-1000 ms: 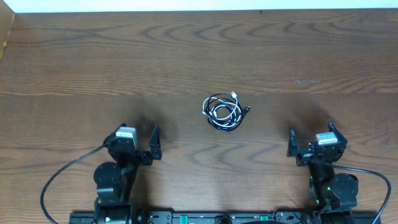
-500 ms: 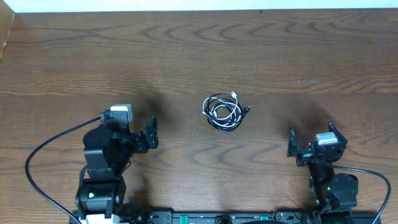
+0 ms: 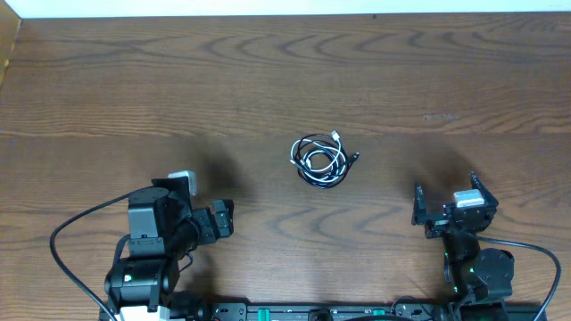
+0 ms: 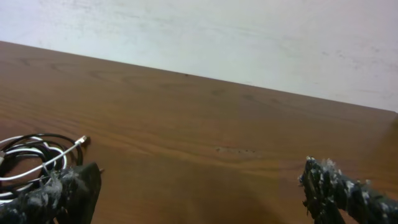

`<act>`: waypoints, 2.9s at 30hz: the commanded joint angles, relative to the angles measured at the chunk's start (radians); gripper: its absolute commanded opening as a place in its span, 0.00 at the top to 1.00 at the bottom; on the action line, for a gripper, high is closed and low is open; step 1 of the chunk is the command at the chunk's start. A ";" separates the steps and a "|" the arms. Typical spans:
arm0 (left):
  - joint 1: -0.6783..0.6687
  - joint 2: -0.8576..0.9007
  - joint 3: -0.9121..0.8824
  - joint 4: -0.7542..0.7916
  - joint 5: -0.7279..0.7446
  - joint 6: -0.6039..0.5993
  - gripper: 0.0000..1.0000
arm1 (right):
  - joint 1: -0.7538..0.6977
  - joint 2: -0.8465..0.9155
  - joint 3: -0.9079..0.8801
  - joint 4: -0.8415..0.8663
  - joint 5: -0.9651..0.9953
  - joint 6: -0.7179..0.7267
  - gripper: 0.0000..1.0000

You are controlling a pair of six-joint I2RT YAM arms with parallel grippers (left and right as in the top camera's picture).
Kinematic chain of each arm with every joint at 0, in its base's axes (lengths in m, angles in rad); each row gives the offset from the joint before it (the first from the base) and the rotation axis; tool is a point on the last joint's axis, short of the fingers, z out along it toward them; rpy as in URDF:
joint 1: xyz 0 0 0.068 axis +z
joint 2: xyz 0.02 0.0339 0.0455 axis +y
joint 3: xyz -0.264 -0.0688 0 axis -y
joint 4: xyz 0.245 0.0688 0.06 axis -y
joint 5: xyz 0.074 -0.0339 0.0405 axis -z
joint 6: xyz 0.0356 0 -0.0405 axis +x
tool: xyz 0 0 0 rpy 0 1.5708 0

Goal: Untangle cables
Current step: 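Raise the left gripper and move it toward the cable bundle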

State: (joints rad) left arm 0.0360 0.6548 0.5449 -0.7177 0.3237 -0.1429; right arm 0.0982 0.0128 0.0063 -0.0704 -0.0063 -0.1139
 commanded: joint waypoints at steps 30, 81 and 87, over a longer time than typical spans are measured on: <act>0.004 0.152 0.126 0.253 -0.100 0.006 0.00 | -0.008 -0.003 -0.001 -0.005 0.000 -0.007 0.01; -0.260 0.369 0.168 0.302 -0.070 0.060 0.01 | -0.008 -0.002 -0.001 -0.005 0.000 -0.007 0.01; -0.260 0.369 0.168 0.306 -0.070 0.059 0.00 | -0.008 -0.002 -0.001 -0.005 0.000 -0.007 0.01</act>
State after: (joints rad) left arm -0.2199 1.0248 0.6971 -0.4141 0.2493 -0.0963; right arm 0.0982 0.0128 0.0063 -0.0708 -0.0063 -0.1139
